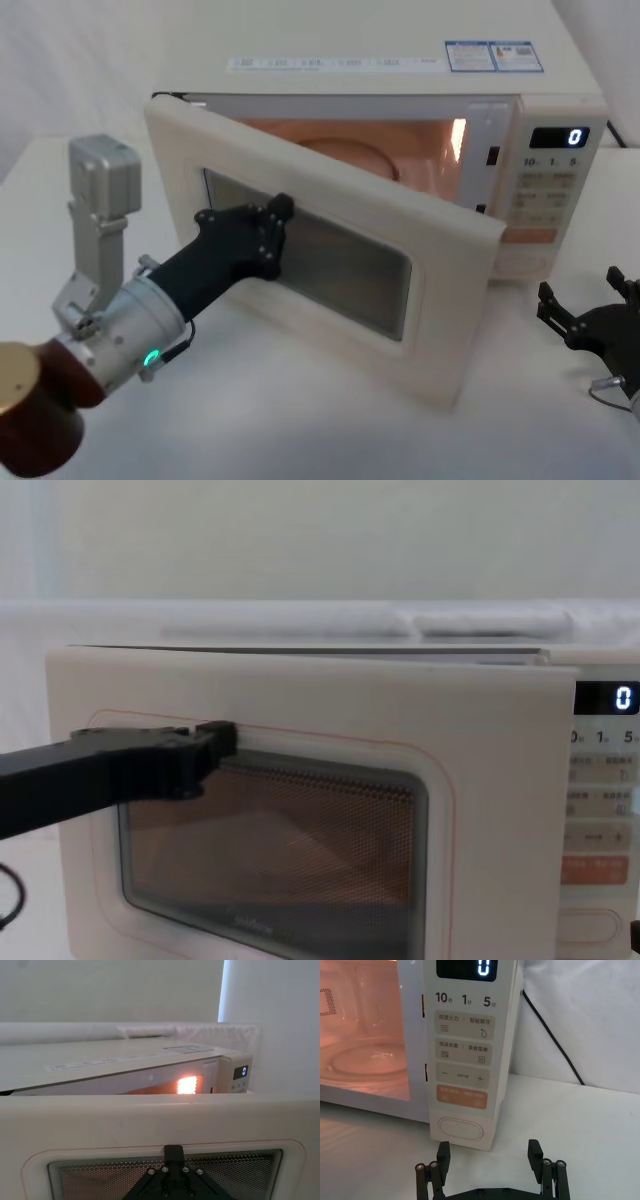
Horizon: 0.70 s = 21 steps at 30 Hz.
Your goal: Press the button to open the microwave door with one hand; close the microwave door with the other hand.
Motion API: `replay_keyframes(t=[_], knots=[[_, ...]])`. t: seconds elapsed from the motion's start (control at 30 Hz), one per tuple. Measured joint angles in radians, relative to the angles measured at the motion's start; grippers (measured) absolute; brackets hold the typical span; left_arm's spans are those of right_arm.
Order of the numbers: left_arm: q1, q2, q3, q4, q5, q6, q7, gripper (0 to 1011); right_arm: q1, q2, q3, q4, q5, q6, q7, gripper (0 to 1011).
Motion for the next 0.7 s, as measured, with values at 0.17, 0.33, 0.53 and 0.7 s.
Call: replay_keyframes(t=[0.17,0.33,0.53,0.7], knots=[[-0.04,-0.026,0.025,0.023,0.007,0.004,0.026,0,0.0,0.0,0.0,0.0,0.0,0.0,0.0,1002],[-0.079,-0.065,0.04,0.048,0.022,0.002,0.066,0,0.0,0.0,0.0,0.0,0.0,0.0,0.0,1002],[-0.113,-0.096,0.05,0.077,0.027,0.012,0.087,0,0.0,0.0,0.0,0.0,0.0,0.0,0.0,1002],[-0.139,-0.114,0.061,0.101,0.026,0.026,0.088,0,0.0,0.0,0.0,0.0,0.0,0.0,0.0,1002]])
